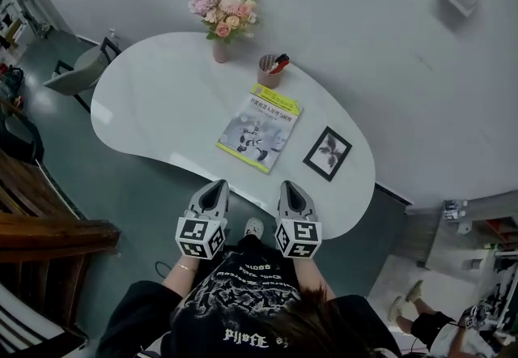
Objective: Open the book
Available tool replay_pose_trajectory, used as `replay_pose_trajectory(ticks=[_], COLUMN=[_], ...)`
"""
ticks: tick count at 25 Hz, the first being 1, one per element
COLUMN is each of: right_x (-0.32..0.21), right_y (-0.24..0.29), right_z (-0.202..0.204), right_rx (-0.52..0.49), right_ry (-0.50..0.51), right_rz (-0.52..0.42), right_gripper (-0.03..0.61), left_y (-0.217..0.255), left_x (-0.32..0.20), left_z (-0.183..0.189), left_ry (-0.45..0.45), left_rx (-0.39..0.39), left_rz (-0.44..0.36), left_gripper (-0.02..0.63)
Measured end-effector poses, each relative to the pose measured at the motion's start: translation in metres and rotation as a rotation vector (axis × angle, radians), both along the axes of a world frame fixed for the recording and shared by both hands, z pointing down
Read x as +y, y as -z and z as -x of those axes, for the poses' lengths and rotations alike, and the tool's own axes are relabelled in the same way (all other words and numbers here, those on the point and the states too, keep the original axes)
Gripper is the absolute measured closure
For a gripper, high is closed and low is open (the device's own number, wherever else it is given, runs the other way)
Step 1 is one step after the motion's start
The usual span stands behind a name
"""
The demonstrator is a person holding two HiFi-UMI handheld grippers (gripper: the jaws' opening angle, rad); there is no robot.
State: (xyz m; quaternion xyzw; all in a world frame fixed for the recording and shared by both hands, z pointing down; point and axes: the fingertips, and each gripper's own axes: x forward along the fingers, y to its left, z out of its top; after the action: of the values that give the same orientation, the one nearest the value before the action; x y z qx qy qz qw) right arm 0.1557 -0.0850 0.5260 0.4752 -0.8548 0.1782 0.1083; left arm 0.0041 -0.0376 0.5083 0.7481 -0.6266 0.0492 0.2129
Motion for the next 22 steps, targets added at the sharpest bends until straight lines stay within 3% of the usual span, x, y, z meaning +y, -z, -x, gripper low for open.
replay_pose_trajectory(ticks=[11, 22], right_x=[-0.027, -0.053], right_y=[-0.013, -0.031], right_z=[-0.007, 0.003], right_rx=[-0.035, -0.005], right_ry=[0.002, -0.107], right_rz=[0.098, 0.214], right_gripper=[0.551, 0.549], left_y=[-0.011, -0.010], left_x=[-0.023, -0.063], left_z=[-0.008, 0.021], left_ry=[0.027, -0.018], left_rx=[-0.027, -0.042], left_rz=[0.045, 0.055], left_gripper=[0.589, 0.589])
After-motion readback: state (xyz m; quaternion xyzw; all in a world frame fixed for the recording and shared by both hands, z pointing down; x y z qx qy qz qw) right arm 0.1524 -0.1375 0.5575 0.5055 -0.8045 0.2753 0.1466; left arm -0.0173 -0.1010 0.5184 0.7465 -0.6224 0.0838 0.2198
